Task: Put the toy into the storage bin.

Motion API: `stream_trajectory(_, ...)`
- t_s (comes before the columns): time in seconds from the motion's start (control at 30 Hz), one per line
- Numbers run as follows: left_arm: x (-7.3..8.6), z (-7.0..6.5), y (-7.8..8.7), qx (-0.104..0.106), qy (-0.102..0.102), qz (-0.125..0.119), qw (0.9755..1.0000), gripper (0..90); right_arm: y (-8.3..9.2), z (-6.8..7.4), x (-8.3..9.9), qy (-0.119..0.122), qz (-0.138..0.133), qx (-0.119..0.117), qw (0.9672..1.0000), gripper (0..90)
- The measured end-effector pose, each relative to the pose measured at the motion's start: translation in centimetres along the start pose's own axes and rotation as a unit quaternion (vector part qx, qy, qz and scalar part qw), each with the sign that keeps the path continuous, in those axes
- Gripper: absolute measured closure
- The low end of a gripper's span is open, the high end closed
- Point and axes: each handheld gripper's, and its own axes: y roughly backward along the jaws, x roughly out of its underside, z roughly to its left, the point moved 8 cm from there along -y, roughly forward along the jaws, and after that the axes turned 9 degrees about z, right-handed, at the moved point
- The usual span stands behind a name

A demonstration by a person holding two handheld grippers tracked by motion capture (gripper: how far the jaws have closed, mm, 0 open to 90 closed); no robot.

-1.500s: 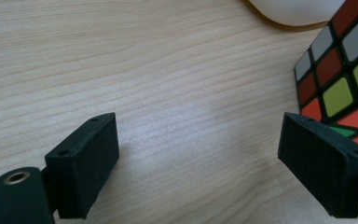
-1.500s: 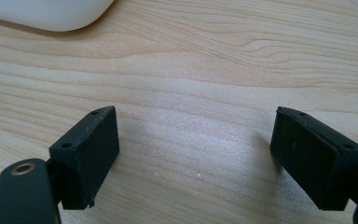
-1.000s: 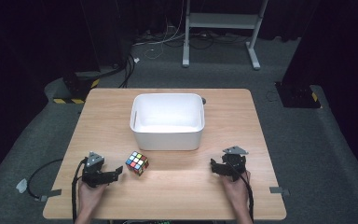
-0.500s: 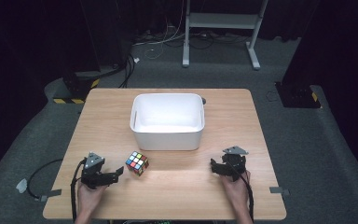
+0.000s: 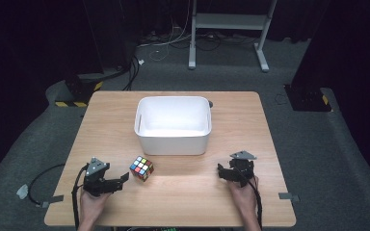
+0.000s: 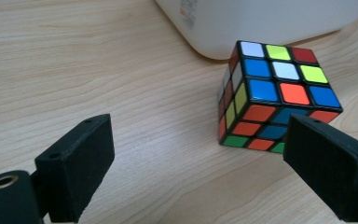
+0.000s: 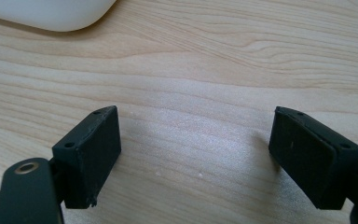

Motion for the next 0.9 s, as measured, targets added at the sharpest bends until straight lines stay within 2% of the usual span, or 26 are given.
stream_trajectory(0.3,-0.5,-1.5,0.0,0.018,-0.016,-0.003,0.9997,7.3,0.0,0.0,0.0,0.0,0.0,0.0,1.0,16.5)
stream_trajectory(0.57,-1.3,-2.9,-0.9,0.032,-0.032,0.001,0.999,6.9,0.0,0.0,0.0,0.0,0.0,0.0,1.0,16.5)
stream_trajectory(0.9,-2.1,-4.2,-2.1,0.044,-0.038,0.006,0.9983,8.2,0.0,0.0,0.0,0.0,0.0,-0.001,1.0,16.6)
